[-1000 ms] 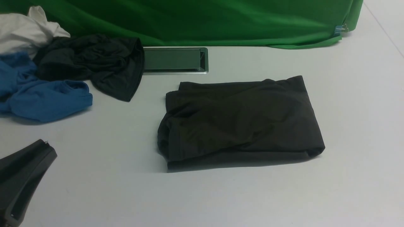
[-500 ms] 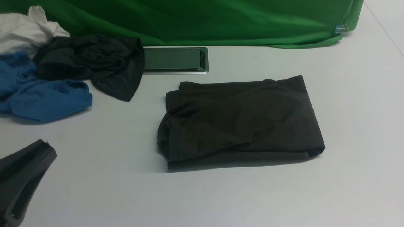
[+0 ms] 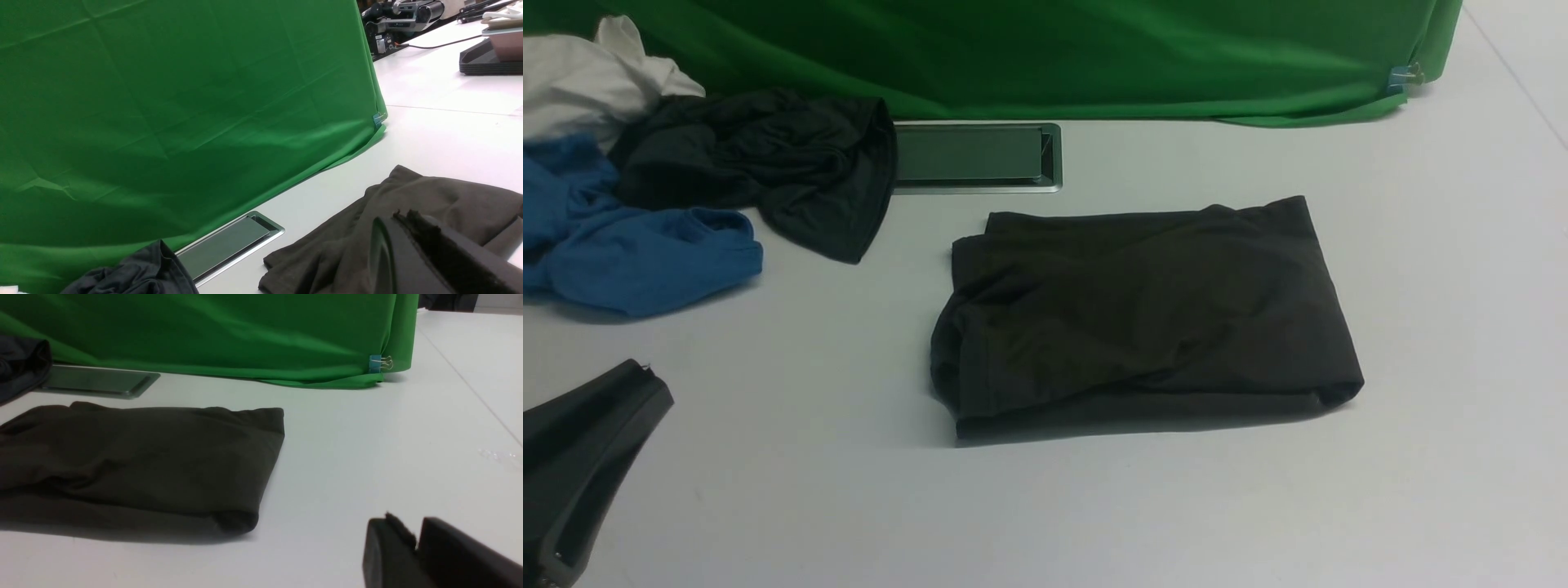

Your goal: Fold a long-sleeved shirt on a white desktop.

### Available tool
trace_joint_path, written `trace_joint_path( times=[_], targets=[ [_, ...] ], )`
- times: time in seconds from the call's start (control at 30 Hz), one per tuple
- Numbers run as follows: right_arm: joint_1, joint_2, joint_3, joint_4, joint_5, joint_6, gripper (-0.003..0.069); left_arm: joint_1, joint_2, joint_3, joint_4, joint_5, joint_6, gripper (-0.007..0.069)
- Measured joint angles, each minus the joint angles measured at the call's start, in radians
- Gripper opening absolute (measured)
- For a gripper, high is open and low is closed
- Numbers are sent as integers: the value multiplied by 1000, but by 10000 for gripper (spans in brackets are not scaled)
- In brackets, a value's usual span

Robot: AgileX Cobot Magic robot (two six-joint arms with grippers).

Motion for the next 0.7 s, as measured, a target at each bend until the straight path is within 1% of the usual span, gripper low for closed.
trace_joint_path(
  times=[0.17,0.27,0.37,0.47,0.5,0.57,0.6,0.7],
  targets=[
    [0,0,0,0,0,0,165,0,0,0,0,-2,0,19],
    [0,0,0,0,0,0,172,9,0,16,0,-33,0,19],
    [0,0,0,0,0,0,180,91,-15,74,1,-135,-3,19],
    [0,0,0,0,0,0,185,225,-62,140,4,-219,-31,20],
    [0,0,0,0,0,0,187,269,-85,162,4,-233,-41,20],
    [0,0,0,0,0,0,189,311,-113,187,5,-236,-55,20],
    [0,0,0,0,0,0,194,374,-153,220,14,-235,-87,20],
    [0,0,0,0,0,0,199,437,-175,270,41,-219,-167,20]
  ],
)
